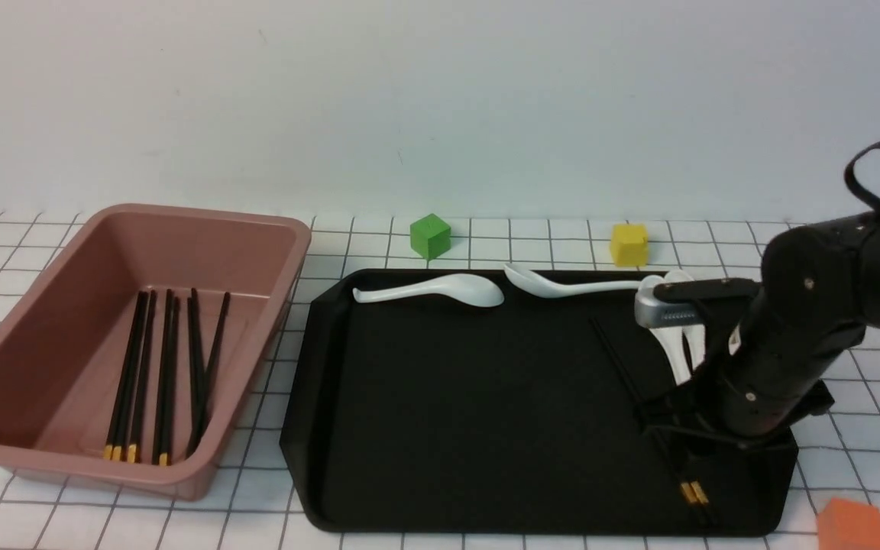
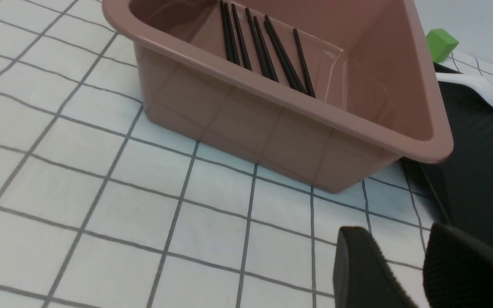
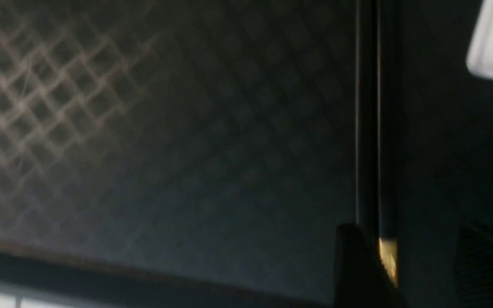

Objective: On white black tablecloth take chopsticks from black tray and put them in box.
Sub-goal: 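Move the gripper over the chopsticks on the black tray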

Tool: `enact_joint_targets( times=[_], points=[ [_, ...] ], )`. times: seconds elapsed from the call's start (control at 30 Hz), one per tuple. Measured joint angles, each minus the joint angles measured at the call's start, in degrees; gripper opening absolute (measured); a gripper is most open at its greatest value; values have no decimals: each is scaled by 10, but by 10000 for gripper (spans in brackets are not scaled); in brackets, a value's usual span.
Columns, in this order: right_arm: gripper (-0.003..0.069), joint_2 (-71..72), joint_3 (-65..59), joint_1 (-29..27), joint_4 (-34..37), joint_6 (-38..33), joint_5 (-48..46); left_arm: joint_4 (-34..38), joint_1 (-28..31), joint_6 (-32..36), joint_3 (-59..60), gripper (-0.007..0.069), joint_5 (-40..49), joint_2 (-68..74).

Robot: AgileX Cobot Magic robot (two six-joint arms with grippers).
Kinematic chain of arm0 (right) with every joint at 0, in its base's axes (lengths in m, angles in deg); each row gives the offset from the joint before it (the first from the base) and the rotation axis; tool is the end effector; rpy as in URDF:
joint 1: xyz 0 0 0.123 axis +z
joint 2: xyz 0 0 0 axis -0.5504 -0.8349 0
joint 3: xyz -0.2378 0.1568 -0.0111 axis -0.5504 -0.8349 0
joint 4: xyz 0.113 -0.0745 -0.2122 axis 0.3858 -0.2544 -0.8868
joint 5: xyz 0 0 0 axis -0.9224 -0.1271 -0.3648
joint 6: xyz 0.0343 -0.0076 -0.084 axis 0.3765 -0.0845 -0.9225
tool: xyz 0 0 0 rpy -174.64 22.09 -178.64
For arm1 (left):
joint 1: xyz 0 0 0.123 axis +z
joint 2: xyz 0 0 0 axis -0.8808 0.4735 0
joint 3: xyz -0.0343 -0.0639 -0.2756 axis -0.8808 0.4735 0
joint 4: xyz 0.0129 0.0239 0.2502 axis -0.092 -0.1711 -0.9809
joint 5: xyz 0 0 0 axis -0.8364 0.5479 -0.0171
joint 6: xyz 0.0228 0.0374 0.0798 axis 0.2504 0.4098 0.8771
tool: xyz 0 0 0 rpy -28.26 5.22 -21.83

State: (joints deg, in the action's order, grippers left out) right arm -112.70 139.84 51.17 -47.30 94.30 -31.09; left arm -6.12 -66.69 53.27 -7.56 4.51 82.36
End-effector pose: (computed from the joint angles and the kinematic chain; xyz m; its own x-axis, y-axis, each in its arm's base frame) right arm 0.3207 0.1082 0.1746 -0.9745 -0.0585 -0.2168 -0.0838 0.9904 0.1095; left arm 0.0522 -0.0039 0.1694 -0.3153 -0.3614 -0.8775 -0.0459 0.9294 -0.3663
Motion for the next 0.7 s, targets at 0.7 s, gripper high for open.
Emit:
enact_joint_targets(
  times=[0.7],
  points=[
    [141,-36,15,0,6,4,-35,0,0,0,0,239,0,0]
  ],
)
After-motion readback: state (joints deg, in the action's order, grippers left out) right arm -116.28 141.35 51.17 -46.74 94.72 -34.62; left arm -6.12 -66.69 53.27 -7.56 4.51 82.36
